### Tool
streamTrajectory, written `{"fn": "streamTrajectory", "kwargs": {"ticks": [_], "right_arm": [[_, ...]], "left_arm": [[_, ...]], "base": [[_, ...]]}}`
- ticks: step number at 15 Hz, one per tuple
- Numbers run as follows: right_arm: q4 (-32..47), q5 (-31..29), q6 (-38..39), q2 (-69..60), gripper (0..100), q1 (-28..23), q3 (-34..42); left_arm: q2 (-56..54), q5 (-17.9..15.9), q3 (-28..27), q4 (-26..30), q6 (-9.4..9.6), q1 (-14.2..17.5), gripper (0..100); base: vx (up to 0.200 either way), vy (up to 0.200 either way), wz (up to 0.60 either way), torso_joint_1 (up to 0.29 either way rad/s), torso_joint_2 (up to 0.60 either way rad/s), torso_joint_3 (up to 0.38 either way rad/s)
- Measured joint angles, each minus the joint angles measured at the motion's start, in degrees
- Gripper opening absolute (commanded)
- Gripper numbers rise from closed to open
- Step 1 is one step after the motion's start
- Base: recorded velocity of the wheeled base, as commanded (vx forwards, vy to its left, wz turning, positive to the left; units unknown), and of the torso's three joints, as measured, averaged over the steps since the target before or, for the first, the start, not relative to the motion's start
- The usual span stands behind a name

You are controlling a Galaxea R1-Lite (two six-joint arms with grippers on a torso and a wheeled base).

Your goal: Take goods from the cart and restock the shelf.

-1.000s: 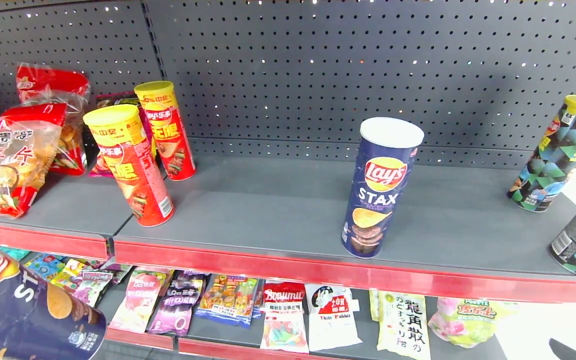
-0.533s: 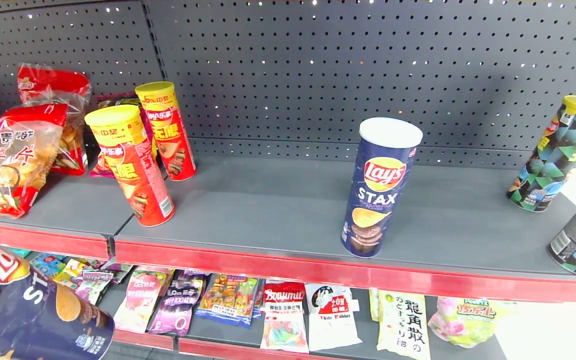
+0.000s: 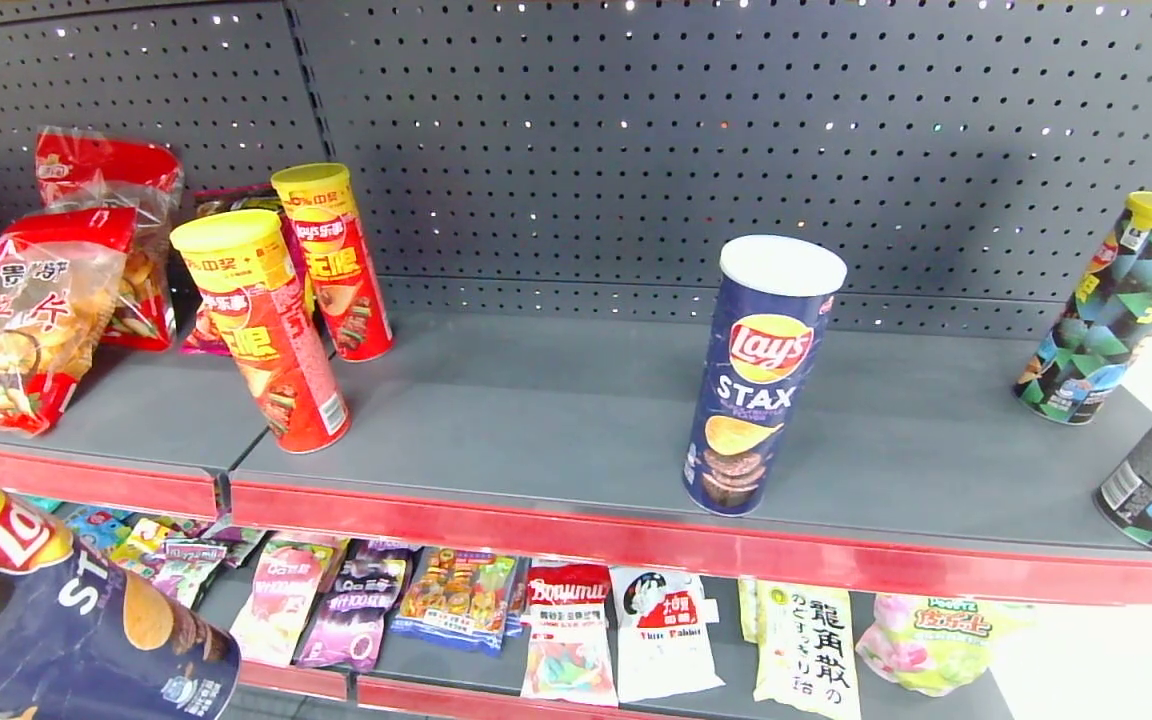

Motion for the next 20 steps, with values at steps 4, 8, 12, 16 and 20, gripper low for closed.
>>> {"fn": "streamTrajectory", "kwargs": {"ticks": [4, 8, 12, 16, 20], "right_arm": [[-17.91, 20.78, 1.07, -7.29, 100, -0.88, 9.9], [-20.03, 18.47, 0.9, -9.94, 100, -0.93, 13.09], [-19.76, 20.35, 3.16, -10.31, 100, -0.93, 14.47], [-19.76, 19.69, 3.32, -10.4, 100, -0.85, 14.58], [-19.75, 19.5, 3.34, -10.45, 100, -0.93, 14.6]], "left_arm": [[-0.46, 0.02, 0.24, -0.04, 0.0, -0.01, 0], [-1.97, -0.01, 2.38, -0.02, -0.02, -0.01, 0], [-2.34, 0.05, 2.6, -0.11, -0.04, -0.01, 0], [-2.86, 0.07, 2.97, -0.09, -0.09, -0.01, 0], [-2.97, 0.16, 2.58, -0.13, -0.13, 0.0, 0]], "base": [[0.0, 0.0, 0.0, 0.0, 0.0, 0.0], [0.0, 0.0, 0.0, 0.0, 0.0, 0.0], [0.0, 0.0, 0.0, 0.0, 0.0, 0.0], [0.0, 0.0, 0.0, 0.0, 0.0, 0.0], [0.0, 0.0, 0.0, 0.0, 0.0, 0.0]]}}
